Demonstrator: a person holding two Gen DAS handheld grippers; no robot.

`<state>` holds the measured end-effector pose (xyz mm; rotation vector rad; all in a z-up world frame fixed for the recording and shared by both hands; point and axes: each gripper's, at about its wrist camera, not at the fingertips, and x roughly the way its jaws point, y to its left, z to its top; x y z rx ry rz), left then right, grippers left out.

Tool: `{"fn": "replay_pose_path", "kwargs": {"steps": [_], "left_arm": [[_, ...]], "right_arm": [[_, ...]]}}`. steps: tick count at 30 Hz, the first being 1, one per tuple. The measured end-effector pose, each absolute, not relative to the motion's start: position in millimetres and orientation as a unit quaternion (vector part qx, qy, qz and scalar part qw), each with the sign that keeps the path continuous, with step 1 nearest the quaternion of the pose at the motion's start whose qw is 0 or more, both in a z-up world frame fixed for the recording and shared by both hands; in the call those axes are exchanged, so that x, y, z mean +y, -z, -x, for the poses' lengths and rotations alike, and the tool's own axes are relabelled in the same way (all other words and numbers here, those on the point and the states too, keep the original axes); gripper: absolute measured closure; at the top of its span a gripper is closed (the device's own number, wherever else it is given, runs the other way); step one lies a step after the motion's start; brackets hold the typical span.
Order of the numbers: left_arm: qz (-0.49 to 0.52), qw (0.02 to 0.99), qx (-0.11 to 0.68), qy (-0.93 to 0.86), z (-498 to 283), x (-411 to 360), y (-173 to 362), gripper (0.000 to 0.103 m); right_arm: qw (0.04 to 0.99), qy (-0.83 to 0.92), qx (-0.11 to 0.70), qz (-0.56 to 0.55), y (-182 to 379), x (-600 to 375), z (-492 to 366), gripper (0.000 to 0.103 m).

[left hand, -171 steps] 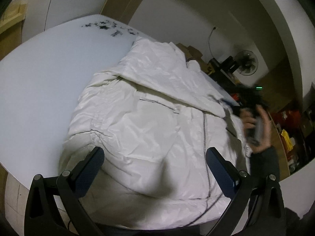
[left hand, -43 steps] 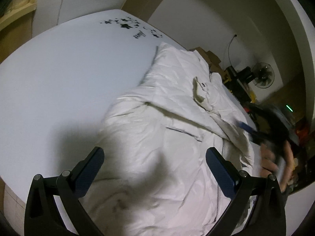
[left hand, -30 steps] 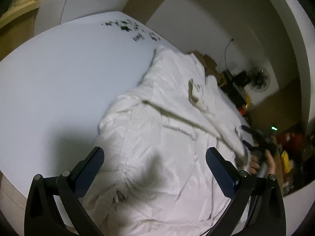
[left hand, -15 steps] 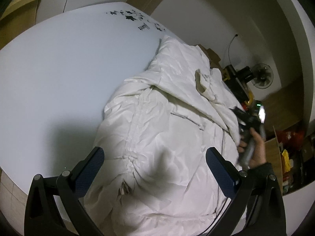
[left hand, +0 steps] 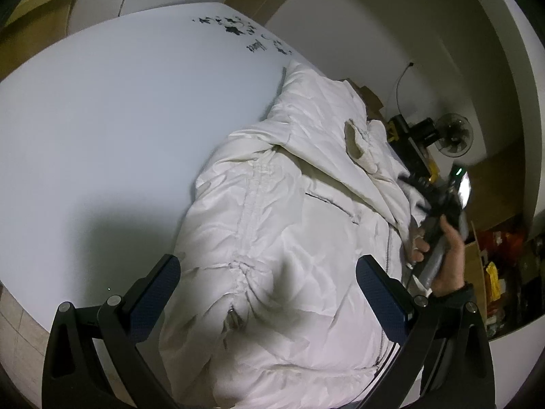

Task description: Fold large clothes

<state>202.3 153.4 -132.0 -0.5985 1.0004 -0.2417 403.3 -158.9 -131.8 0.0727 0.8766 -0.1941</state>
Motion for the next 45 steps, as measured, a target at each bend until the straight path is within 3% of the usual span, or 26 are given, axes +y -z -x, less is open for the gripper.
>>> {"fn": "replay_pose_path", "kwargs": {"steps": [2,5,6,10,16,28,37,45], "left_arm": [[0.289,0.826,0.471,0.111,-200,156,132,0.000],[0.294,0.827,0.467,0.108,-191,161,128,0.000],[0.291,0.828,0.468,0.107,-189,163,127,0.000],[0.276,0.827,0.477,0.109,-185,171,127,0.000],[0.308,0.786,0.519,0.133,-188,194,153,0.000],[0.274,0.765,0.551,0.190,-227,165,173,0.000],[0.277,0.713,0.576,0.288,-254,141,180,0.000],[0.323,0.665,0.581,0.340,-273,137,190,0.000]], "right_arm": [[0.901,0.051,0.431,0.013,132,-113,-402,0.004],[0.856,0.048,0.514,0.023,183,-87,-420,0.003],[0.861,0.048,0.507,0.019,186,-89,-422,0.000],[0.860,0.003,0.507,-0.060,155,-116,-402,0.001],[0.872,-0.098,0.455,-0.149,76,-189,-285,0.000],[0.839,-0.004,0.495,-0.224,108,-328,-96,0.000],[0.753,-0.030,0.537,-0.378,185,-375,-94,0.001],[0.720,-0.129,0.547,-0.407,193,-341,-129,0.001]]}}
